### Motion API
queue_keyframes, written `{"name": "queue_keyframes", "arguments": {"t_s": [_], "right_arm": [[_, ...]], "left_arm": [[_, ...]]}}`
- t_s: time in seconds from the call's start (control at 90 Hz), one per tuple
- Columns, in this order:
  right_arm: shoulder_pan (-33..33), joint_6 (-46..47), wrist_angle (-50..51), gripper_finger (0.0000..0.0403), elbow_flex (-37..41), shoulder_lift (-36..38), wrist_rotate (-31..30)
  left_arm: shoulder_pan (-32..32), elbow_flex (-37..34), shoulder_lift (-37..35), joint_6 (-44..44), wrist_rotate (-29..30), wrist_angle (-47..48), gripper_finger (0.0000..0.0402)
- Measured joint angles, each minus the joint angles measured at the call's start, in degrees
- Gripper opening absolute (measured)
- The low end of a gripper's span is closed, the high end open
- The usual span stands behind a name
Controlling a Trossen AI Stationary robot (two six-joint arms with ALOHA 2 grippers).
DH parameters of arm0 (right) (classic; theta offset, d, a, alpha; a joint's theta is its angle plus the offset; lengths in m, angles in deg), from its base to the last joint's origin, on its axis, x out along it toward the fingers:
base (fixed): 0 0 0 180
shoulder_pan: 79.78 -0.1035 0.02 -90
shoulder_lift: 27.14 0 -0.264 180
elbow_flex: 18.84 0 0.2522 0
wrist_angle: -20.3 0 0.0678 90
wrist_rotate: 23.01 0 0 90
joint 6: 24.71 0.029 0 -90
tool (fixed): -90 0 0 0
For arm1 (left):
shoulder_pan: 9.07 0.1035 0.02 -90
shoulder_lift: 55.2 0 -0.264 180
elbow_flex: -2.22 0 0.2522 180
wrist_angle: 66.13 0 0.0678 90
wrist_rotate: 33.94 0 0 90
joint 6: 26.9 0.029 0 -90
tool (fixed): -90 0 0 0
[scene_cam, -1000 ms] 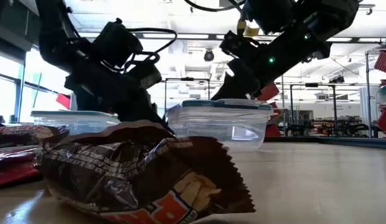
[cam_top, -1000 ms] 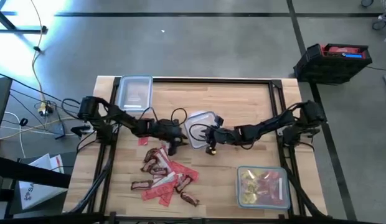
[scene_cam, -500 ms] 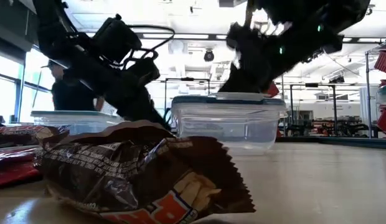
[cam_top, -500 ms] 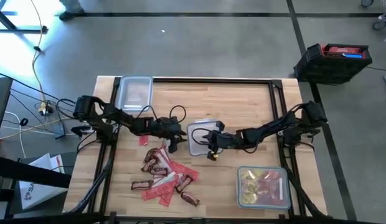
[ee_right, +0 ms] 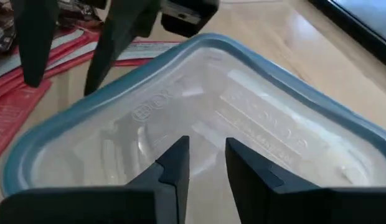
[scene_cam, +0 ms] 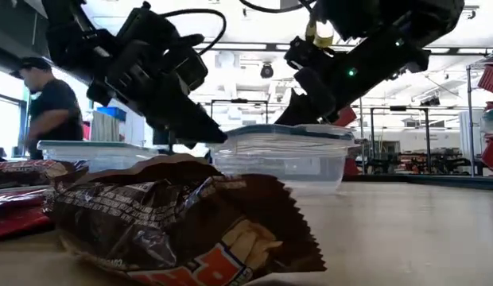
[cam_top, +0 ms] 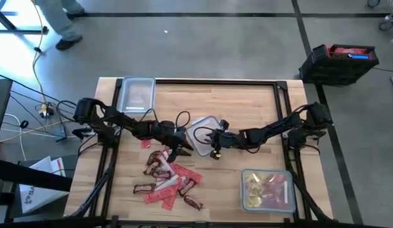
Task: Sort candy
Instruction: Open the transparent bin
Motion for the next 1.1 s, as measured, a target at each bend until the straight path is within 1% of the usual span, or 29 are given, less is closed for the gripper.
{"name": "queue_keyframes", "arguments": {"t_s": [0.078, 0.133, 0.211, 0.256, 0.289, 0.367, 0.411, 0.522, 0.589, 0.689, 0.844, 1.056, 1.1], "right_arm": [[-0.8, 0.0, 1.1, 0.0075, 0.2, 1.5, 1.1], [-1.7, 0.0, 1.3, 0.0075, 0.2, 2.5, 1.5], [-2.5, 0.0, 0.8, 0.0075, 0.2, 3.6, 1.4], [-2.7, 0.2, 0.6, 0.0075, 0.2, 3.6, 1.2], [-2.8, 0.6, 1.1, 0.0075, 0.2, 3.4, 0.8], [-2.4, 1.8, 2.5, 0.0075, 0.2, 2.7, -0.2], [-2.1, 2.6, 3.7, 0.0075, 0.2, 2.5, -0.2], [-1.0, 3.5, 4.0, 0.0075, 0.0, 1.7, 0.3], [-0.5, 2.5, 3.5, 0.0075, -0.2, 1.0, 2.3], [0.0, 2.6, 2.7, 0.0075, -0.2, -0.1, 2.7], [1.0, 2.3, 2.9, 0.0075, -0.2, -0.4, 3.9], [2.3, 1.1, 3.1, 0.0075, -0.2, -0.4, 4.2], [2.6, 0.9, 3.5, 0.0075, -0.2, -0.5, 3.7]], "left_arm": [[0.1, 0.0, -2.1, 0.0, 1.7, 7.3, 0.0126], [0.2, -0.5, -3.7, 0.0, 5.4, 11.2, 0.0126], [0.2, -1.4, -4.9, 1.5, 12.1, 11.0, 0.0126], [0.6, -1.9, -4.9, 2.0, 14.2, 9.4, 0.0126], [1.2, -2.0, -4.5, 1.9, 13.3, 7.9, 0.0126], [2.7, -2.1, -3.1, 0.6, 6.6, 5.9, 0.0126], [3.1, -2.1, -2.0, 0.4, 4.7, 4.3, 0.0126], [3.2, -2.1, 0.6, 1.3, 7.4, -0.3, 0.0126], [3.3, -2.2, 2.2, 1.7, 7.5, -4.0, 0.0126], [3.3, -2.3, 3.6, 1.9, 7.6, -7.2, 0.0126], [2.6, -1.5, 3.9, 2.8, 7.7, -7.4, 0.0126], [0.6, -0.2, 3.7, 2.8, 4.5, -7.1, 0.0126], [0.2, 0.2, 3.6, 3.0, 3.1, -7.8, 0.0126]]}}
